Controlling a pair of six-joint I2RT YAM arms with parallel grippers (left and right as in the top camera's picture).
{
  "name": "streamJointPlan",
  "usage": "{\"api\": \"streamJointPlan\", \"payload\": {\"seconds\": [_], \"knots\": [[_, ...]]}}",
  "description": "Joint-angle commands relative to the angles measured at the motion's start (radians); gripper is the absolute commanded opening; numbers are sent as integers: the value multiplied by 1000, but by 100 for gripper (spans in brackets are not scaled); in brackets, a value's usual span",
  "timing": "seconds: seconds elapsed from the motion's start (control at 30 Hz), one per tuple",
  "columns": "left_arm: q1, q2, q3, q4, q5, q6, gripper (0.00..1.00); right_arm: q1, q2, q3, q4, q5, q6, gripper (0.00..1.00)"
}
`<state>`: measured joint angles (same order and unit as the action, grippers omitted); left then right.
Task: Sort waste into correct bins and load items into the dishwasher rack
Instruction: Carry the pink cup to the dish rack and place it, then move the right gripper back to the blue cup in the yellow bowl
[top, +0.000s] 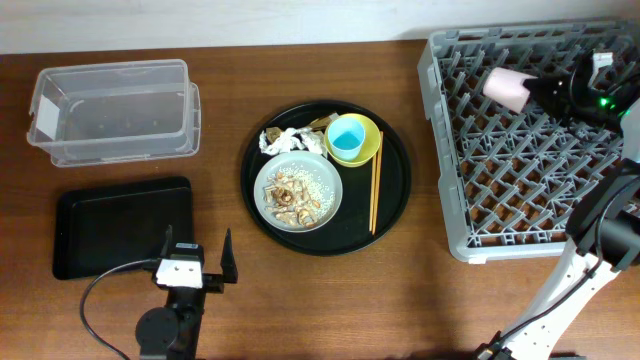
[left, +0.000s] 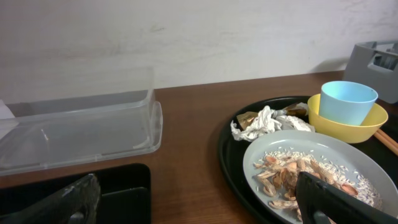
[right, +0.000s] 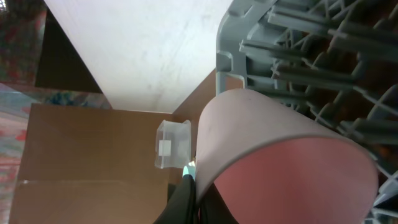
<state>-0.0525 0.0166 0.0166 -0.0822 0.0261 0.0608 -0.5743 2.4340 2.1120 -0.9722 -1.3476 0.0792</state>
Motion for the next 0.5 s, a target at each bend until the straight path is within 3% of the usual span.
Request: {"api": "streamJointPlan", "payload": {"seconds": [0.0,0.2,0.33,0.47], "knots": [[-5,-4,-8,0,-4,12,99,18,10,-31,-39,149,4,7],[-5,-4,-8,0,-4,12,99,2,7,-24,-160,443,-3,9],[-5,-4,-8,0,-4,12,99,-30,2,34,-231,504,-3,10],[-5,-4,-8,0,-4,12,99,-58,-32,137,-337,605,-2,21]]}}
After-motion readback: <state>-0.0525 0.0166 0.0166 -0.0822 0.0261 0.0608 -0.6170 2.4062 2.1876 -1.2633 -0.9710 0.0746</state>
